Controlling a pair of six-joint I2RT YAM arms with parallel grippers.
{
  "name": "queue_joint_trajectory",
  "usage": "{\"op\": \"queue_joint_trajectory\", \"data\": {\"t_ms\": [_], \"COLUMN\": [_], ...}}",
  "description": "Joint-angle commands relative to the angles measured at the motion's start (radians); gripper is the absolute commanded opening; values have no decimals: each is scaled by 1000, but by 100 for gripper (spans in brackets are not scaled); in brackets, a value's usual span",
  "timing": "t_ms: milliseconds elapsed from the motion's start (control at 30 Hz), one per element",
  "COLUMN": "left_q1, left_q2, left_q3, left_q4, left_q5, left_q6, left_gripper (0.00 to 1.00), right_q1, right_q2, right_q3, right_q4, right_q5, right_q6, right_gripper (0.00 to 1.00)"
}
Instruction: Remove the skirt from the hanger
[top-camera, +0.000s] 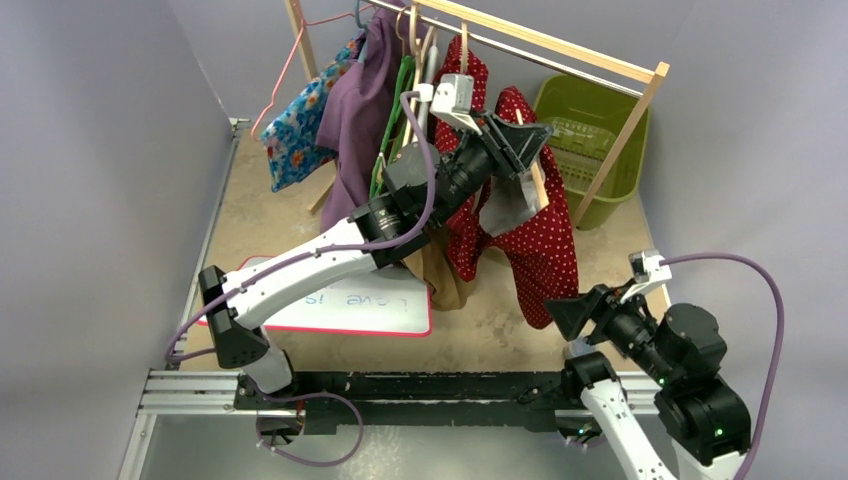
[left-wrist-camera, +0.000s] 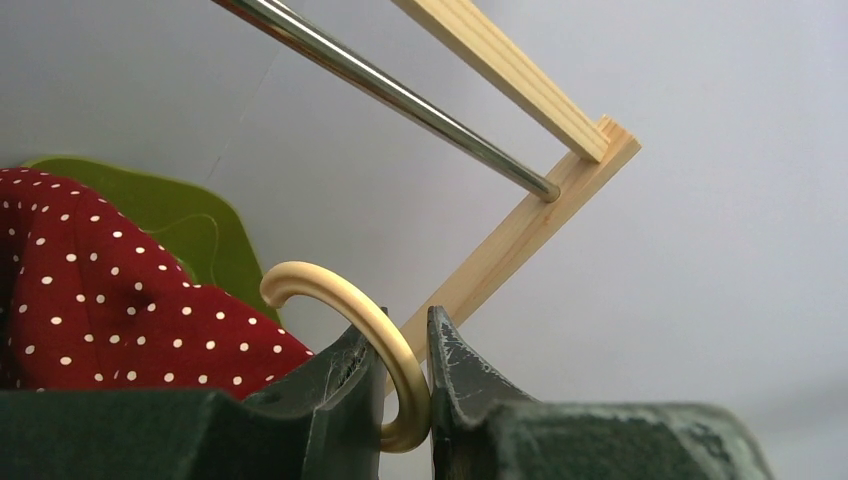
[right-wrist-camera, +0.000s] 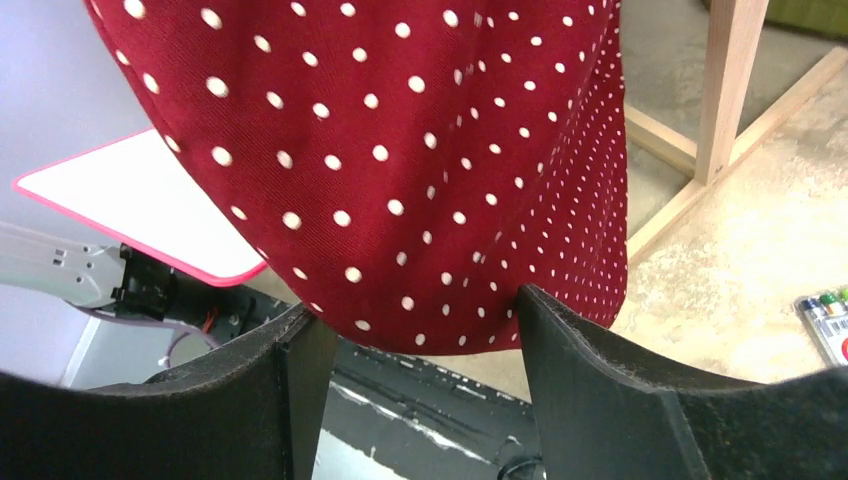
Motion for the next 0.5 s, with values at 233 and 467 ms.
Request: {"op": "queue_joint_trajectory", "data": {"t_ms": [233, 467], "left_q1": [-6, -6], "left_q2": [-122, -129], "left_q3": [-10, -13], "left_q4": [196, 199], "left_q5": [-54, -55], "left_q6": [-40, -48], "left_gripper": [0, 0], "right_q1": [4, 4], "right_q2": [-145, -162], "right_q3": [-136, -131], "right_q4": [251, 311], "right_q5": [40, 98], "right_q6": [-7, 16], "right_gripper": [57, 40]}}
